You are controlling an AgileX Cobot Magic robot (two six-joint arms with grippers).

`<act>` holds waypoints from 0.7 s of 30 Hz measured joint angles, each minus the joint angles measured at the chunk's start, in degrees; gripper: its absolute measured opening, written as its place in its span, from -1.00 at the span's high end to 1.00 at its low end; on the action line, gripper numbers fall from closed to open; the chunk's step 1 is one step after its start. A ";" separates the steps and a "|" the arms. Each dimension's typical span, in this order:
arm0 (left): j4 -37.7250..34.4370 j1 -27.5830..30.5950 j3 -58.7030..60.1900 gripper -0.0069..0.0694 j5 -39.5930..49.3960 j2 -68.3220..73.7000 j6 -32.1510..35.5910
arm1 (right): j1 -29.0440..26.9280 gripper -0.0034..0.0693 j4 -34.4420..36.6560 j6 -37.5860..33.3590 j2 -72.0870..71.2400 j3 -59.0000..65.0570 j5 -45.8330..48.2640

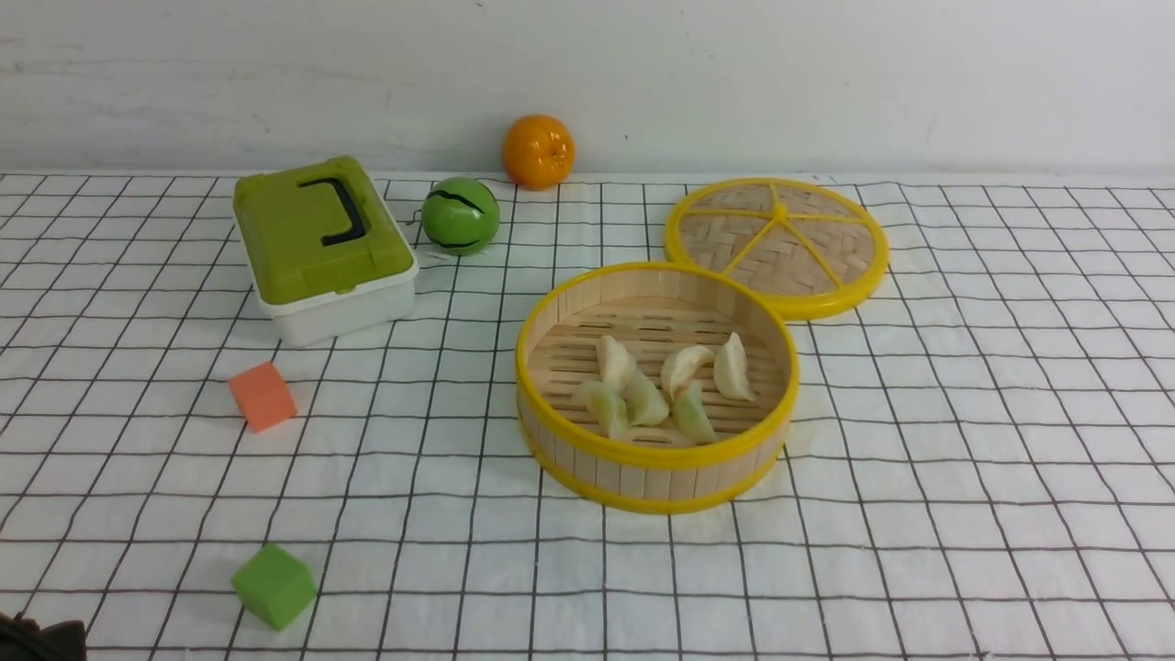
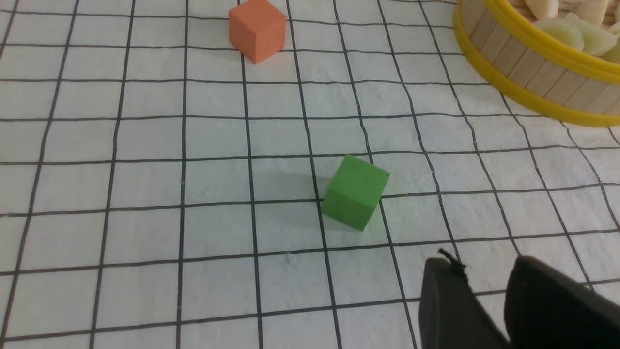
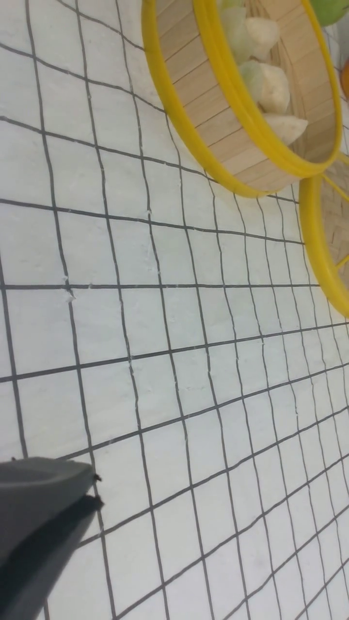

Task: Put the dumplings into the steamer on the table with the white tablecloth.

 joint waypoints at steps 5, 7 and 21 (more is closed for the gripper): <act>-0.60 0.57 3.97 0.34 -2.67 -4.00 0.00 | 0.00 0.81 0.00 0.00 0.00 0.00 0.08; -0.94 1.97 7.45 0.34 -3.02 -8.16 0.00 | 0.00 0.80 0.00 0.00 0.00 0.00 0.14; -19.09 19.26 22.95 0.81 -16.06 -23.09 21.17 | 0.00 0.75 0.00 0.00 0.00 0.00 0.18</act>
